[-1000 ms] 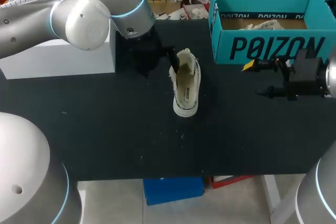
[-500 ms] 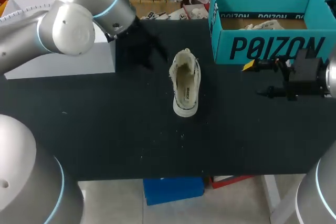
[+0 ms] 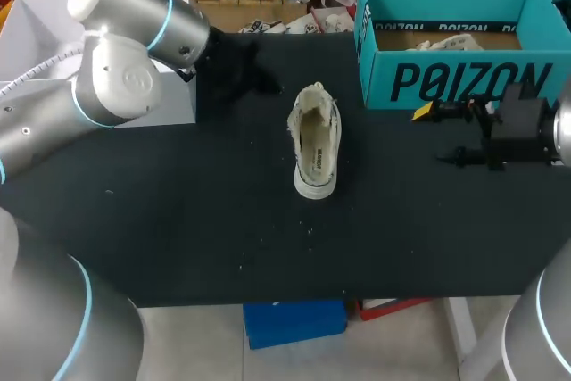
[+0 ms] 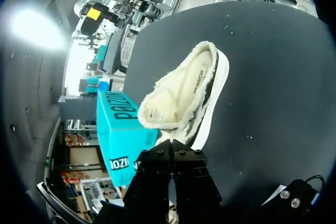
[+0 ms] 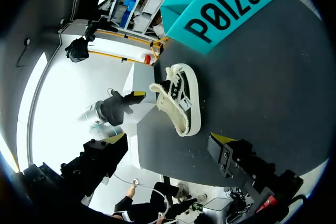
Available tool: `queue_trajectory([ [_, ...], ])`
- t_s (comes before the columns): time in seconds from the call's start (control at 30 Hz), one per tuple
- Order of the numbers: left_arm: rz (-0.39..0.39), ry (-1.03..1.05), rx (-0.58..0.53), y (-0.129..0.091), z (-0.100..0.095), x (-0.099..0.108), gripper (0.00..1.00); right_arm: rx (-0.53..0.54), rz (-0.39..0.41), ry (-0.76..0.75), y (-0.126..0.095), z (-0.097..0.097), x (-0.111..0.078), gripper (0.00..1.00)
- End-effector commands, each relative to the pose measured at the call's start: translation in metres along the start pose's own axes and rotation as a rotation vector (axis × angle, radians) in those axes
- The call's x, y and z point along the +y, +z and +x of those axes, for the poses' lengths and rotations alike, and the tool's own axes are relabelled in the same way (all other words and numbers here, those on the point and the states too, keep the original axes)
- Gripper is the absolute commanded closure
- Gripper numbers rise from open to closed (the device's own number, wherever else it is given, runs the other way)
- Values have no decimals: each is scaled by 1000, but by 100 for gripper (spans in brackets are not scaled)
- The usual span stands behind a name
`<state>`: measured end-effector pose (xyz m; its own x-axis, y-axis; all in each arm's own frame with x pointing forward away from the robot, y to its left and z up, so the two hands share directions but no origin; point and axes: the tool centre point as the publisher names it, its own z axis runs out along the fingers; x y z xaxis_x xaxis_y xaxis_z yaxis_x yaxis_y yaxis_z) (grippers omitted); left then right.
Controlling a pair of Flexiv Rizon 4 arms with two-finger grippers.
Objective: Take the shoe out of the shoebox, open the shoe tongue, remove and reinsert the insole, then place the shoe into the shoebox
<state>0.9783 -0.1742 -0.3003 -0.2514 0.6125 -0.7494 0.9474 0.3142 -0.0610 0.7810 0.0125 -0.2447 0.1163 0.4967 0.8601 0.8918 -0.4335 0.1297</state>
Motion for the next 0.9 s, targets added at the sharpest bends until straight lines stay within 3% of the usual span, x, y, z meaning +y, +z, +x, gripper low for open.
queue_trajectory([
  [0.03,6,-5,-19,18,-9,13,100,-2,0,1,0,1,0,0],
  [0.27,12,12,-1,37,-26,25,100,-2,0,1,0,1,0,0],
  [0.43,52,24,25,55,-30,18,100,-2,0,1,0,1,0,0],
  [0.73,129,15,90,72,4,-17,100,-2,0,1,0,1,0,0],
  [0.9,154,25,91,71,10,-33,100,-2,0,1,0,1,0,0],
])
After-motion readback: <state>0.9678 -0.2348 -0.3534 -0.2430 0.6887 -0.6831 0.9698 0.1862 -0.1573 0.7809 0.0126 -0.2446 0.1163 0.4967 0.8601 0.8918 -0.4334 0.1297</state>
